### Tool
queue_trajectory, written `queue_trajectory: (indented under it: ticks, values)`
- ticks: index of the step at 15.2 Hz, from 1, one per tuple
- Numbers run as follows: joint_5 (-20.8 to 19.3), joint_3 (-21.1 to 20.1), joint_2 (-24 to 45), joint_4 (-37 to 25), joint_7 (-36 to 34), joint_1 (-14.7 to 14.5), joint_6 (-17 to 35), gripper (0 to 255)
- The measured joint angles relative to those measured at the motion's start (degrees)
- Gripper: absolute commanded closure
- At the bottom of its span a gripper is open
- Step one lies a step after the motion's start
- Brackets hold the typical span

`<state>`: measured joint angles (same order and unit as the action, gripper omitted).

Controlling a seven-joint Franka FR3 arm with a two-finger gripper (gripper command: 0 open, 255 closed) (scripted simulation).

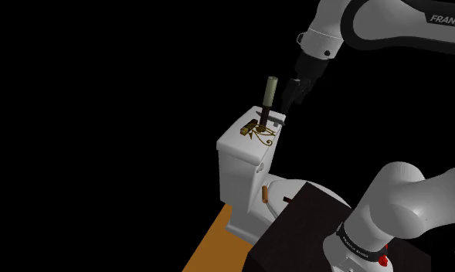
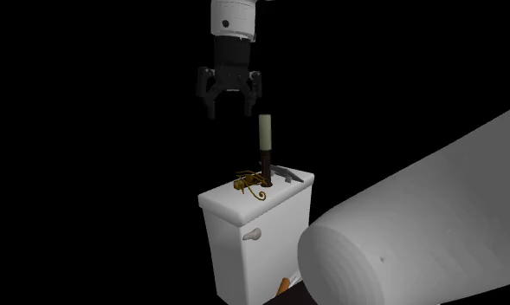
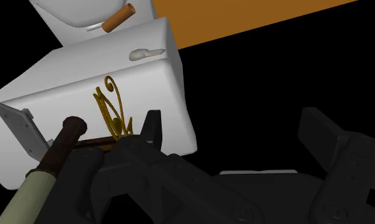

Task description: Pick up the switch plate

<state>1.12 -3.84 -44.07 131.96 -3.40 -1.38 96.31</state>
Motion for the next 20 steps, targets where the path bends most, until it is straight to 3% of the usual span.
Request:
queue_trajectory:
  ticks: [2,7,13,20]
  values:
    - [-0.7,0.0,0.2,0.7,0.3,0.2,0.8,0]
    - [-7.0,-0.4,2.3,5.7,2.5,2.2,7.8,0]
    - [-16.7,-0.8,8.4,9.5,3.5,6.0,18.2,0]
    - [-30.8,-1.3,17.0,11.5,1.6,12.5,30.0,0]
